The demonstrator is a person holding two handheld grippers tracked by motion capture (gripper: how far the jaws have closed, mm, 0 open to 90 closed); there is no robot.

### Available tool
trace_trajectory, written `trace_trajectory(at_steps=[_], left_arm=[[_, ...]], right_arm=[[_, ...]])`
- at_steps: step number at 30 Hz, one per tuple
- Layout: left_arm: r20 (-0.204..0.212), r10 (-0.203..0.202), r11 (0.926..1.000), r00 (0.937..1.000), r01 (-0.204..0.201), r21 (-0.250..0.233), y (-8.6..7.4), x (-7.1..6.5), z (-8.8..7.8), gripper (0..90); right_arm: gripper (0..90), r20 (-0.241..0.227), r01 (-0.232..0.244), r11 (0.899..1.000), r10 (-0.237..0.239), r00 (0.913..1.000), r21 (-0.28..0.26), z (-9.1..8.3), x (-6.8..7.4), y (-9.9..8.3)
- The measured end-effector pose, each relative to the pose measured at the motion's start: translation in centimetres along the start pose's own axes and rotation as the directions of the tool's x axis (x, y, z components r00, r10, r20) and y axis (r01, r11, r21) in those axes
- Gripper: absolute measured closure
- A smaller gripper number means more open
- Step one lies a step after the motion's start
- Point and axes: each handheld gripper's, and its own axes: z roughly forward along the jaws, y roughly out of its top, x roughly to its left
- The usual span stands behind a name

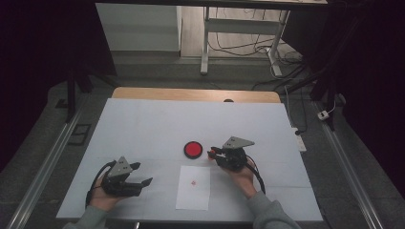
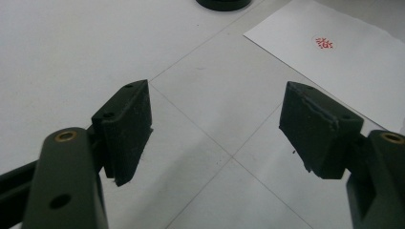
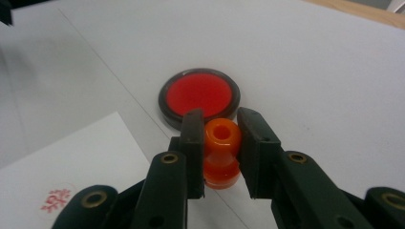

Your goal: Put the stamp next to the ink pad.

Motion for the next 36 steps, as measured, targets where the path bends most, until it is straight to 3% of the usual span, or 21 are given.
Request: trace_trajectory(at_steps=[7, 21, 28, 36], left_arm=[[0.0, 0.001, 1.0, 1.0, -0.001, 0.003, 0.0, 0.0, 0.0, 27.1], [-0.004, 0.003, 1.0, 1.0, -0.003, 0.0, 0.0, 0.0, 0.0, 27.1], [-0.003, 0.004, 1.0, 1.0, -0.004, -0.002, 0.0, 0.0, -0.1, 27.1], [-0.004, 0.001, 1.0, 1.0, -0.001, -0.004, 0.0, 0.1, -0.1, 27.0]], right_arm=[[72.3, 0.023, 0.008, 0.999, -0.01, 0.9997, 0.052, 1.3, -0.4, -0.6], [70.7, 0.03, 0.006, 0.998, -0.008, 0.9995, 0.063, 1.3, -0.3, -0.7], [55.1, 0.023, -0.01, 0.999, 0.009, 0.9997, 0.034, 1.1, -0.4, -0.5], [51.6, 0.021, -0.013, 1.0, 0.013, 0.9997, -0.006, 0.1, -0.6, -0.1]])
